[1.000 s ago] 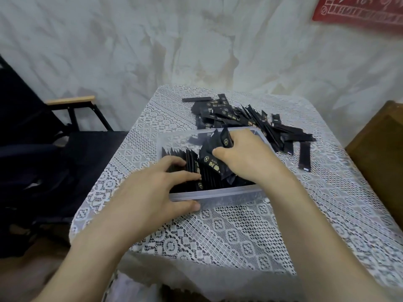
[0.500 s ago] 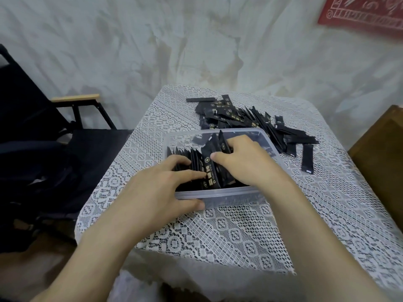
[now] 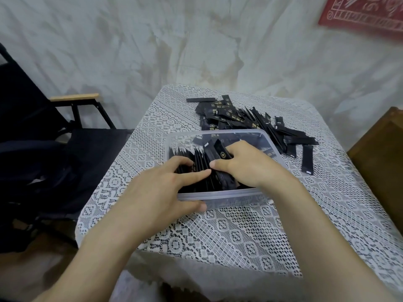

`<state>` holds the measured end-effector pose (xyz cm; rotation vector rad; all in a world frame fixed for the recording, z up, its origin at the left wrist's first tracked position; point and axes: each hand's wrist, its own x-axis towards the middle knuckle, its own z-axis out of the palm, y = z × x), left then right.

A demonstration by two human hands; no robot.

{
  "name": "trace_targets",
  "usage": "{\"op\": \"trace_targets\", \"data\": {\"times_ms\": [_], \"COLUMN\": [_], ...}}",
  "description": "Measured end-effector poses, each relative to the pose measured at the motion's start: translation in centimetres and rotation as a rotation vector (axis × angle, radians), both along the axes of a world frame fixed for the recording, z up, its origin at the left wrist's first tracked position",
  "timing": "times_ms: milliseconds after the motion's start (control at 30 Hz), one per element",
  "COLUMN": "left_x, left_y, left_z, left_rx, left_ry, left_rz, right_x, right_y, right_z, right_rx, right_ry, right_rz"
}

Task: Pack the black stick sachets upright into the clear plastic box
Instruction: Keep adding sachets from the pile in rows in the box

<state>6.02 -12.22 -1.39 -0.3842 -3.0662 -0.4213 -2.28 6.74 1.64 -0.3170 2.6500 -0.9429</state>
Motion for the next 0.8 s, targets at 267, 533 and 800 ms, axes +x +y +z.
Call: {"op": "trace_targets", "data": {"times_ms": [267, 533, 800], "left_x": [-0.17, -0.25, -0.19], "left_y": [0.12, 0.05, 0.1], "left_z": [-0.28, -0.27, -0.27], "left_rx": [0.024, 0.047, 0.054], "left_ry": [0.004, 0.014, 0.016], "left_rz": [0.006, 0.008, 0.008], "right_x": [-0.31, -0.57, -0.7], "right_y": [-0.44, -0.57, -0.72], "right_z": [0.39, 0.59, 0.64], "right_rx": [0.083, -0.163, 0.227], "right_ry": [0.081, -0.113, 0.171], "right_rz": [-0.071, -0.067, -0.084]}}
